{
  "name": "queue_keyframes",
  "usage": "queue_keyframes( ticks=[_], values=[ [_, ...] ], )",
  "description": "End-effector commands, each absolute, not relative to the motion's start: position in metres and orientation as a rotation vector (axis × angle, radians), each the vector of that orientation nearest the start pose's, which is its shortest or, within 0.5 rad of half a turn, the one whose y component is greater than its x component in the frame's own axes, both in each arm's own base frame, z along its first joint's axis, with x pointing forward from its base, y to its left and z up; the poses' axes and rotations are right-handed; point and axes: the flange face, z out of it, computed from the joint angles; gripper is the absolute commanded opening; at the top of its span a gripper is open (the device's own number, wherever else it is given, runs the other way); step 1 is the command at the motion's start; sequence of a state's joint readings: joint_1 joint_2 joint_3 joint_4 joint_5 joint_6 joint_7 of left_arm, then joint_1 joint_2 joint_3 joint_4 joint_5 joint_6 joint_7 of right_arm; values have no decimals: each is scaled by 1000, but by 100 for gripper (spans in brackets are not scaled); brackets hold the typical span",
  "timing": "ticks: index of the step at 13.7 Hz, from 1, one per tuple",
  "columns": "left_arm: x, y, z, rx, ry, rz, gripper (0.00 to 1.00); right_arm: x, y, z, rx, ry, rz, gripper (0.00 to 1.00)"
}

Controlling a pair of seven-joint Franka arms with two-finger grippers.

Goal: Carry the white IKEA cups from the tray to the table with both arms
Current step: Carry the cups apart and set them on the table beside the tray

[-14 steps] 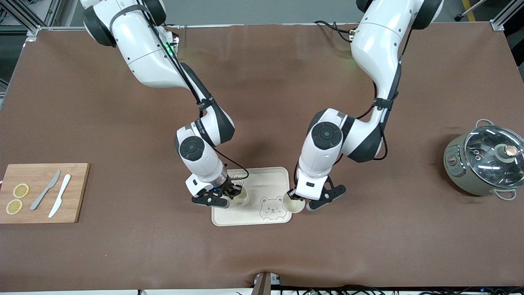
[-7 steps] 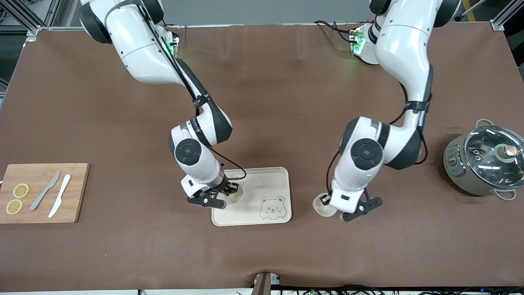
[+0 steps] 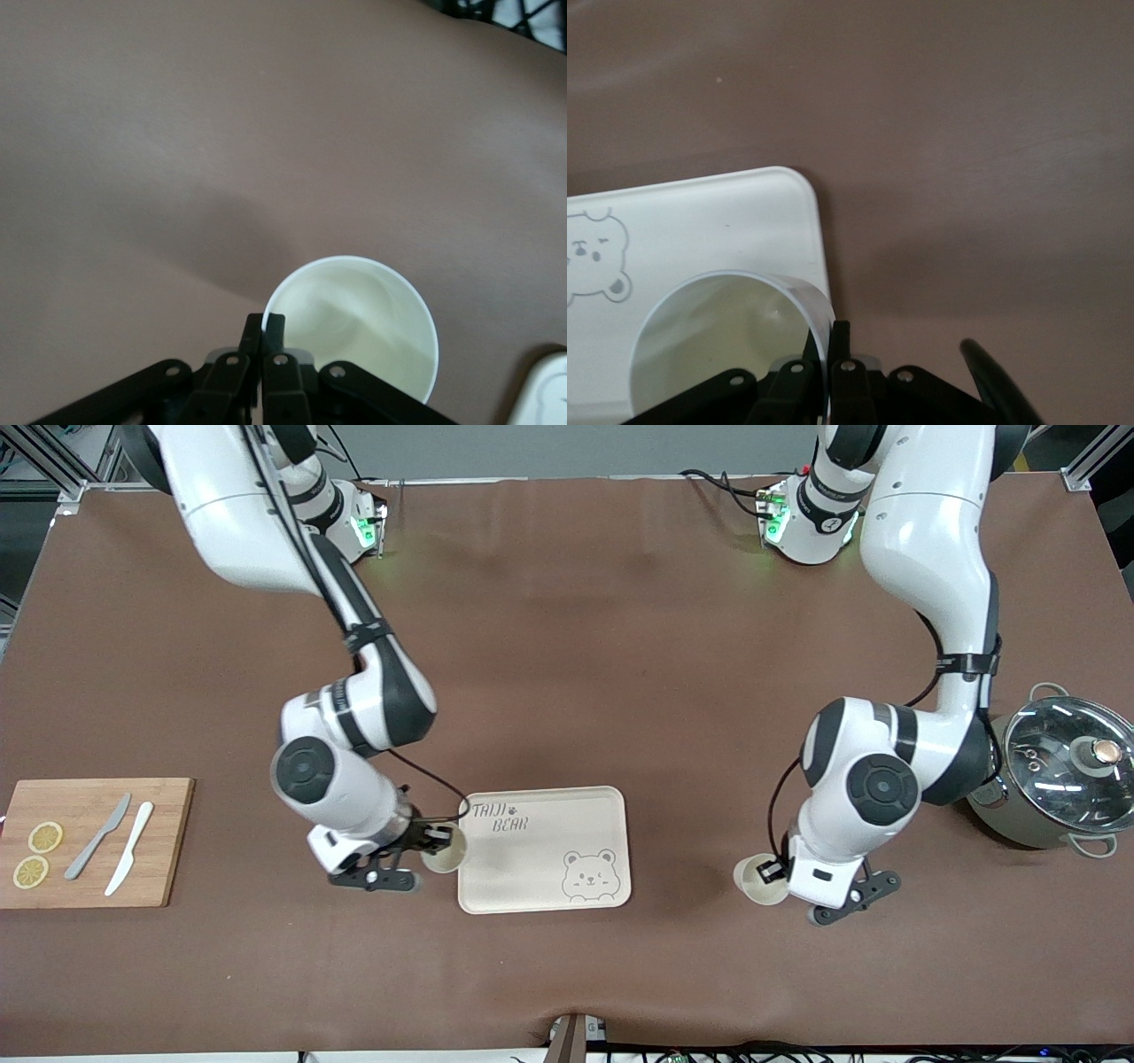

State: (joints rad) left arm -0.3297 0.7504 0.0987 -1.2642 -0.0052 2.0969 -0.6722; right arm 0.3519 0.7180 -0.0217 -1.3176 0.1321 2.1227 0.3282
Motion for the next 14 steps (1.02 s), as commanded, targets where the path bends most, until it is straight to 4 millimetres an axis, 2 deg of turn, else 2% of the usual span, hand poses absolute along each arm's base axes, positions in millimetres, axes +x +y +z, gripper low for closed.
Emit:
queue_keyframes(
  ticks=[1, 5, 7, 10, 14],
  values=[
    [731, -165, 323, -3074, -619, -117, 0, 703, 207, 337, -3011, -35, -30, 0],
    [738, -124, 309, -3048, -636, -97, 0, 709, 135, 329, -3024, -207, -31, 0],
    [741, -108, 294, -3031, -657, -90, 0, 713, 106, 322, -3022, -262, -44, 0],
    [750, -80, 275, -3009, -695, -140, 0, 714, 74, 301, -3024, -339, -108, 0],
    [756, -49, 259, -2974, -710, -199, 0, 712, 64, 279, -3030, -358, -209, 0]
  ],
)
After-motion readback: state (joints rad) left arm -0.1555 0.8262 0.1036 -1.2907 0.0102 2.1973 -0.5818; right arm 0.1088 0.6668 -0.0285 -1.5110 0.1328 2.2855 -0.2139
